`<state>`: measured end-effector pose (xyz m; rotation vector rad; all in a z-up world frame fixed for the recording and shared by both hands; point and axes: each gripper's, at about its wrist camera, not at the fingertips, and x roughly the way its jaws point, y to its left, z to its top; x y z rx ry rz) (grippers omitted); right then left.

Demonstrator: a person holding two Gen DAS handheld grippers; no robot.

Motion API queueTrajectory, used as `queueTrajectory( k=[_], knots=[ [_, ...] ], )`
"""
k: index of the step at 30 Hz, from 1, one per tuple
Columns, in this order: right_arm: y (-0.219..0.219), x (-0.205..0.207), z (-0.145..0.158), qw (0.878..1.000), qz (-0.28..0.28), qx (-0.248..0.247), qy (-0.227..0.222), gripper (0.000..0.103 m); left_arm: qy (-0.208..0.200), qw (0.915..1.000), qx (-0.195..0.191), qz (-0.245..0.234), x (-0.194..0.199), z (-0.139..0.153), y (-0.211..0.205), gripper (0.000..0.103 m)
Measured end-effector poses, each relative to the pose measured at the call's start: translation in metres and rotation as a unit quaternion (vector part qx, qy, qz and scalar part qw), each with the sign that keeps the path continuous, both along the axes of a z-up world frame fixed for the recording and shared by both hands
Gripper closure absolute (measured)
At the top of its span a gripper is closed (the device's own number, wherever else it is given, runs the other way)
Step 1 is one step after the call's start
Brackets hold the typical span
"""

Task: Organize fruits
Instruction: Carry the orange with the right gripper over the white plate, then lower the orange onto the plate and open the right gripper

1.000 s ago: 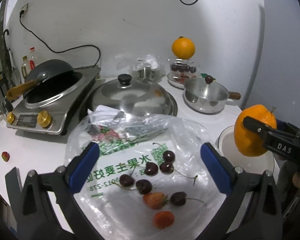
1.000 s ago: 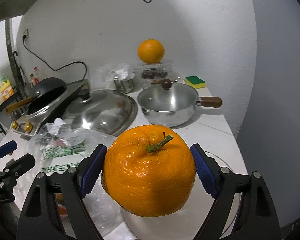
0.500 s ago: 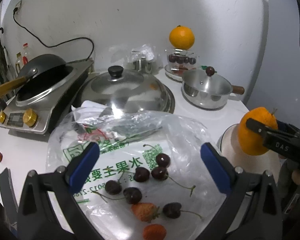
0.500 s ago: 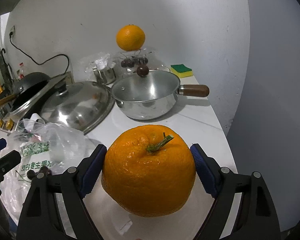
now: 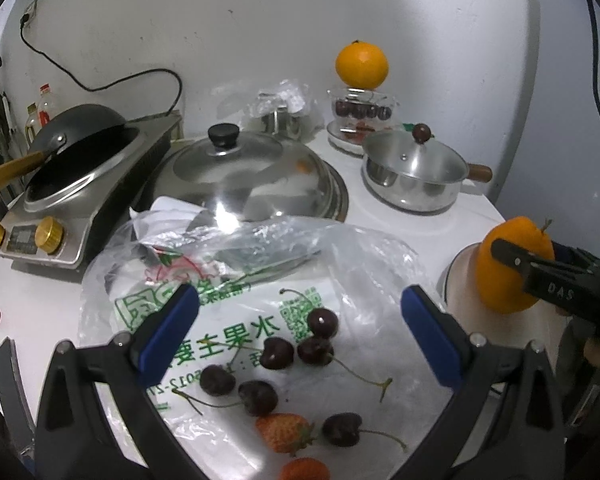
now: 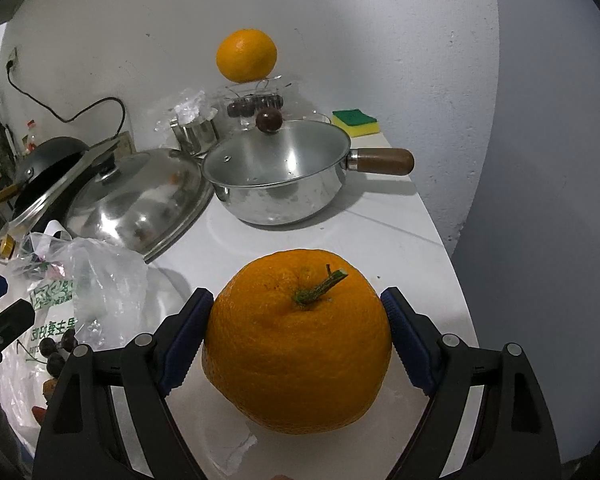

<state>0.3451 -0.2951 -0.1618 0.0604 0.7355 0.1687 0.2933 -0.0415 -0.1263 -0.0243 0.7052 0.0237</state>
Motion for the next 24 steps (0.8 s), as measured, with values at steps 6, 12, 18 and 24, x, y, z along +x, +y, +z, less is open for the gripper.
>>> queueTrajectory(
  k=[6,12,18,24],
  knots=[
    [0.004,0.002,0.000,1.000,-0.002,-0.011,0.006,0.013,-0.007,1.0000,-0.001,0.003,-0.005,0.004,0.004,0.001],
    [0.005,-0.001,0.001,1.000,-0.005,-0.006,-0.001,0.013,-0.012,0.9999,-0.003,0.005,-0.014,0.010,0.008,0.001],
    [0.008,-0.012,0.010,1.000,-0.013,-0.009,-0.018,0.013,-0.023,0.9997,-0.004,0.010,-0.026,0.018,0.014,0.001],
    [0.011,-0.026,0.023,0.999,-0.019,-0.016,-0.031,0.013,-0.033,0.9994,-0.004,0.013,-0.041,0.026,0.020,0.001]
  ],
)
